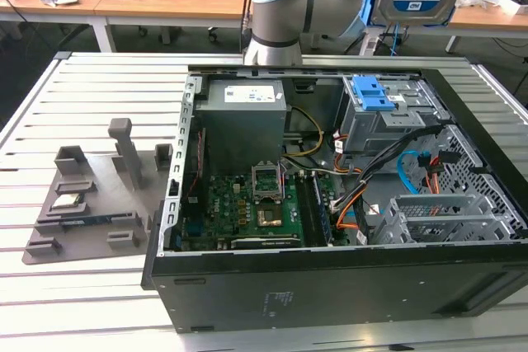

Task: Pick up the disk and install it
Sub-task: 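Pick up the disk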

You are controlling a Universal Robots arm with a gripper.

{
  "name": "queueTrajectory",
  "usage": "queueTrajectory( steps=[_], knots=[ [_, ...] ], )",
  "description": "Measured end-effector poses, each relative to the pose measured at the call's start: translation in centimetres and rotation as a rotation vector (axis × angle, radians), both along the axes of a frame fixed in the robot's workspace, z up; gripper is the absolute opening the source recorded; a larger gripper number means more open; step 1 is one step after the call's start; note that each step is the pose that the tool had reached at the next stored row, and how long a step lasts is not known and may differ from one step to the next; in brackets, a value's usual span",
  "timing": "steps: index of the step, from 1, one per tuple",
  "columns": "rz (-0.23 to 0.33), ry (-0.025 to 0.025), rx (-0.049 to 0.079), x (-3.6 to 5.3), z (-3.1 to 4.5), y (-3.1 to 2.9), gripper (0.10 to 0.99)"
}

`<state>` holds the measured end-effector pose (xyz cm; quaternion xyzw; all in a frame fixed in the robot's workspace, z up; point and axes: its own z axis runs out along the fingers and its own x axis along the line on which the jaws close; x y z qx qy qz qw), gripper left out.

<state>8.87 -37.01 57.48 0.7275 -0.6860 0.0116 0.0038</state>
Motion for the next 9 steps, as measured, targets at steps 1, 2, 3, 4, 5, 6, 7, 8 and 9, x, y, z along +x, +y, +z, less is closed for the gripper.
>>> queueTrajectory(
  steps=[1, 2, 3, 4, 5, 6, 7, 8, 9],
  knots=[
    [0.000, 0.0000, 0.000, 0.00, 0.00, -0.32, 0.365],
    [0.000, 0.0000, 0.000, 0.00, -0.01, -0.52, 0.365],
    [0.000, 0.0001, 0.000, 0.00, -0.01, -1.19, 0.365],
    [0.000, 0.0000, 0.000, 0.00, -0.03, -1.58, 0.365],
    [0.000, 0.0000, 0.000, 0.00, -0.04, -2.15, 0.365],
    [0.000, 0.0000, 0.000, 0.00, -0.05, -2.52, 0.365],
    [0.000, 0.0000, 0.000, 0.00, -0.06, -2.89, 0.365],
    [0.000, 0.0000, 0.000, 0.00, -0.06, -3.22, 0.365],
    [0.000, 0.0000, 0.000, 0.00, -0.07, -3.68, 0.365]
  ],
)
